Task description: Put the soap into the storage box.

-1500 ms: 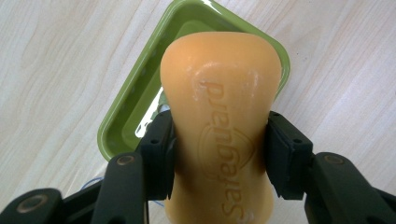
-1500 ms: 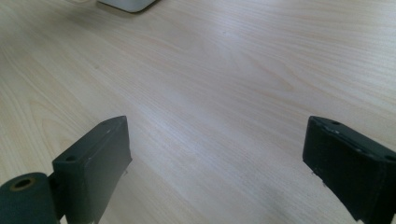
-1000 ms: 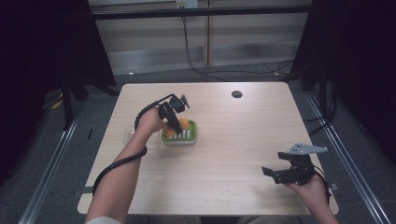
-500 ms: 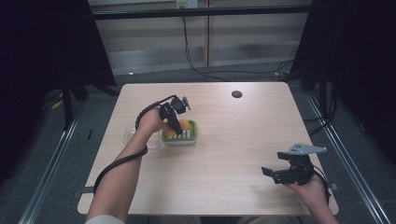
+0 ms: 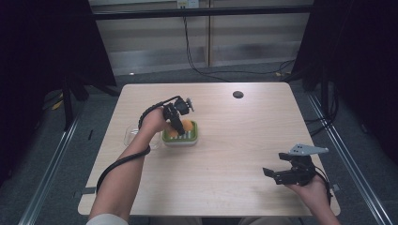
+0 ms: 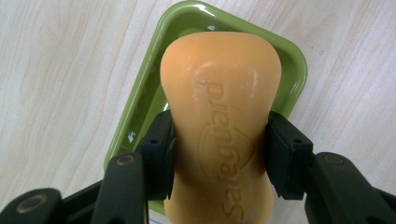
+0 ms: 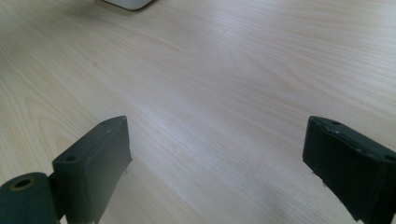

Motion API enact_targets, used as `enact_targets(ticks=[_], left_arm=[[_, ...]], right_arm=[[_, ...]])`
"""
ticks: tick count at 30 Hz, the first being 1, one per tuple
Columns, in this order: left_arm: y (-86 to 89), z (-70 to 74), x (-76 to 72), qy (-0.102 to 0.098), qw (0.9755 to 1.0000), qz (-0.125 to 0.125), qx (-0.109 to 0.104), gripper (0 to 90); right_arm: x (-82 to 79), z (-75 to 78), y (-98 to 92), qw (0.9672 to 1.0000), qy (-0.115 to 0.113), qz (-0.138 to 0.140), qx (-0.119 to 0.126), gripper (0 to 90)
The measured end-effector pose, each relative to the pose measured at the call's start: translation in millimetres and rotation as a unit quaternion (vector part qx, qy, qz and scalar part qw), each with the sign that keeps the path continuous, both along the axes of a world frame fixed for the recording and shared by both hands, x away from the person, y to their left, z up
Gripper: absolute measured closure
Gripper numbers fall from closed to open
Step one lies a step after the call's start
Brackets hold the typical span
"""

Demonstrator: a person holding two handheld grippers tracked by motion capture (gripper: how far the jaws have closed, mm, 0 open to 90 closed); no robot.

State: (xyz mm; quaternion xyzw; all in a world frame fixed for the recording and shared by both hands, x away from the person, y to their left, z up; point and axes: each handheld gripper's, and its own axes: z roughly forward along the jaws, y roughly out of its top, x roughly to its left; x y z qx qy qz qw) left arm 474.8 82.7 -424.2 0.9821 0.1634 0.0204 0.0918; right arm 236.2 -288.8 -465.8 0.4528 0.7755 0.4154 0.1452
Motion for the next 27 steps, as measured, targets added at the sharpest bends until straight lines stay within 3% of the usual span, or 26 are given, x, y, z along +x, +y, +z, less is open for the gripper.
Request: enact_targets(ticks=[4, 6, 8, 9, 10, 15, 16, 17, 18, 25, 27], left_arm=[[-0.1, -1.1, 0.6, -0.004, 1.0000, -0.003, 0.002, 49.9], [-0.6, -2.7, -0.8, -0.006, 0.9999, 0.010, -0.008, 49.9], [0.0, -1.6, 0.9, -0.008, 1.0000, 0.001, -0.004, 49.8], [0.3, -2.2, 0.6, -0.008, 0.9999, 0.007, -0.010, 49.8], [0.5, -1.1, 1.4, 0.001, 1.0000, 0.006, -0.005, 49.8], [1.2, -3.5, 1.8, -0.006, 1.0000, 0.001, -0.004, 49.8], [1.4, -2.2, 3.8, 0.011, 0.9999, -0.003, -0.001, 49.8], [1.4, -2.2, 3.8, 0.011, 0.9999, -0.003, -0.001, 49.8], [1.3, -4.7, 3.0, -0.002, 1.0000, -0.001, -0.001, 49.8], [2.4, -6.5, 5.6, 0.012, 0.9999, -0.001, -0.001, 49.8], [2.3, -7.7, 5.4, 0.004, 1.0000, 0.000, 0.000, 49.8]], right_arm=[[0.1, -0.1, -0.1, 1.0000, 0.001, 0.000, 0.000, 7.6], [0.1, -0.2, 0.2, 1.0000, 0.001, 0.001, 0.000, 7.6], [0.0, -0.3, 0.5, 1.0000, 0.001, 0.001, 0.000, 7.6], [0.1, -0.4, 0.4, 1.0000, 0.000, 0.001, -0.001, 7.6], [0.1, -0.3, 0.2, 1.0000, 0.001, 0.001, 0.000, 7.6], [0.0, -0.2, 0.4, 1.0000, 0.000, 0.000, -0.001, 7.6], [0.0, -0.4, 0.6, 1.0000, 0.001, 0.001, 0.000, 7.6], [0.2, -0.6, 0.9, 1.0000, 0.001, 0.002, 0.000, 7.6], [0.2, -0.6, 1.0, 1.0000, 0.001, 0.002, -0.002, 7.6], [0.3, -0.4, 0.2, 1.0000, 0.000, 0.000, 0.000, 7.6], [0.4, -0.6, 0.1, 1.0000, -0.001, 0.001, -0.001, 7.6]])
